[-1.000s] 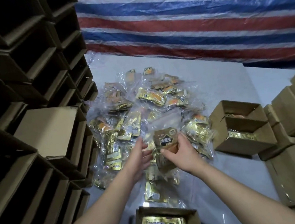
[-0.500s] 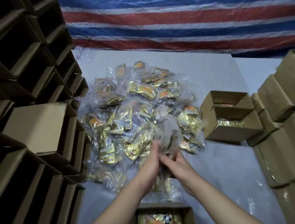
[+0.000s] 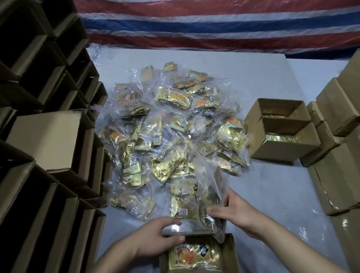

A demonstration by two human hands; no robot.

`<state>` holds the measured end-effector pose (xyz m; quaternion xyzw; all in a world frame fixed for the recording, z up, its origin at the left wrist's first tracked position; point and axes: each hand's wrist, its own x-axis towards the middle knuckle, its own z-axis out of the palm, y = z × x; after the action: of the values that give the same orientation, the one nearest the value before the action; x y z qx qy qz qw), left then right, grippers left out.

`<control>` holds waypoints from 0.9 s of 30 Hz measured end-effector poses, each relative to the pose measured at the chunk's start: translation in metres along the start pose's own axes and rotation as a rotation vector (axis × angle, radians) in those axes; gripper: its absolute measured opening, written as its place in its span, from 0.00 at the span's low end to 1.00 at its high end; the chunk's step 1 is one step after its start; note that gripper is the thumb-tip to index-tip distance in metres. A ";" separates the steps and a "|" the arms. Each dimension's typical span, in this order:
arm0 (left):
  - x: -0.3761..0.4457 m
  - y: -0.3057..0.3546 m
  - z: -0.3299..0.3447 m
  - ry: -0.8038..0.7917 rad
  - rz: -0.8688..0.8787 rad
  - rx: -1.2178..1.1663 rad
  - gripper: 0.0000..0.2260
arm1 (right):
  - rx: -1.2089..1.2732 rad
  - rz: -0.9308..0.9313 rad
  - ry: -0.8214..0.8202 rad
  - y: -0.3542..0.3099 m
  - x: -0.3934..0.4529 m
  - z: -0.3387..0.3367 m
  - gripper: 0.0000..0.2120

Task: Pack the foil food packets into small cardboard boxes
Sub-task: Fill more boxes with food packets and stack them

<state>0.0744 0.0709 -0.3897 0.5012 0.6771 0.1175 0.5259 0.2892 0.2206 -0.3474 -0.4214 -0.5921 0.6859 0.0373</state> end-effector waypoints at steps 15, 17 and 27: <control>0.039 0.002 -0.006 0.226 -0.025 -0.189 0.17 | -0.838 0.026 -0.376 0.001 0.006 0.016 0.18; 0.042 0.004 -0.006 0.210 -0.003 -0.208 0.19 | -0.919 0.028 -0.417 0.002 0.013 0.021 0.21; 0.046 0.004 -0.004 0.284 0.048 -0.285 0.07 | -1.291 0.088 -0.374 0.030 0.038 0.044 0.28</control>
<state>0.0762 0.1112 -0.4125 0.4162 0.7088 0.2939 0.4878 0.2506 0.1979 -0.3953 -0.2570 -0.8622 0.2567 -0.3530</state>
